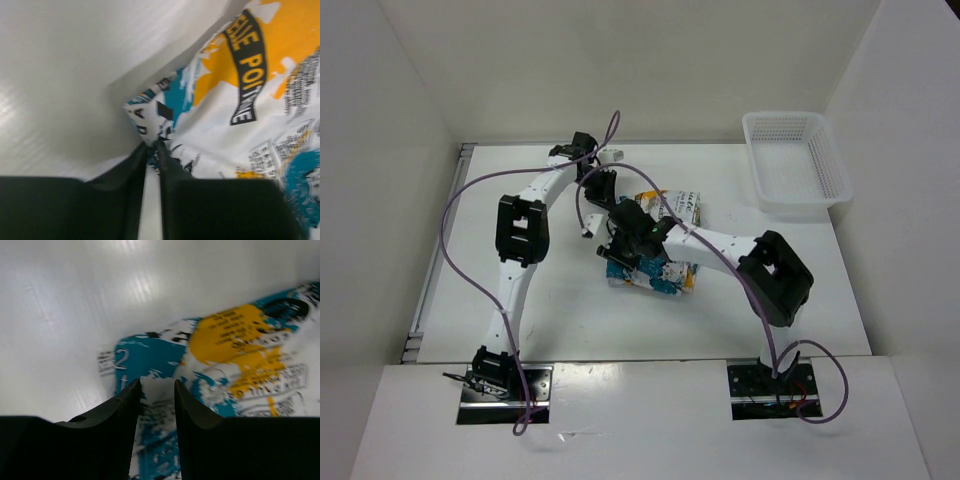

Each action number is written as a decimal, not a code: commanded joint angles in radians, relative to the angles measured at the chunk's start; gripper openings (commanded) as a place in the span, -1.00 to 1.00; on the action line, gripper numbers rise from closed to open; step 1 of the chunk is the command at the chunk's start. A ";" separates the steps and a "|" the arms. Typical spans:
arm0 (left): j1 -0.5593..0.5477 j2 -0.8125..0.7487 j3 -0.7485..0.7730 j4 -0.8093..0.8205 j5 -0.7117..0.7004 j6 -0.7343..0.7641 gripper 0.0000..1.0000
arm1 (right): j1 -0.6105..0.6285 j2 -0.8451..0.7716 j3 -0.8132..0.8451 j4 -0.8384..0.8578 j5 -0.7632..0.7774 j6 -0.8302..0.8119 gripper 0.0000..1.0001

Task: Fold and stack the shorts
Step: Fold the shorts

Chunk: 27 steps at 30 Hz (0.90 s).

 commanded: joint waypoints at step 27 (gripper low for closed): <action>-0.228 -0.551 -0.788 0.105 -0.067 0.007 -0.31 | -0.432 -0.012 -0.092 0.147 0.089 0.226 -0.58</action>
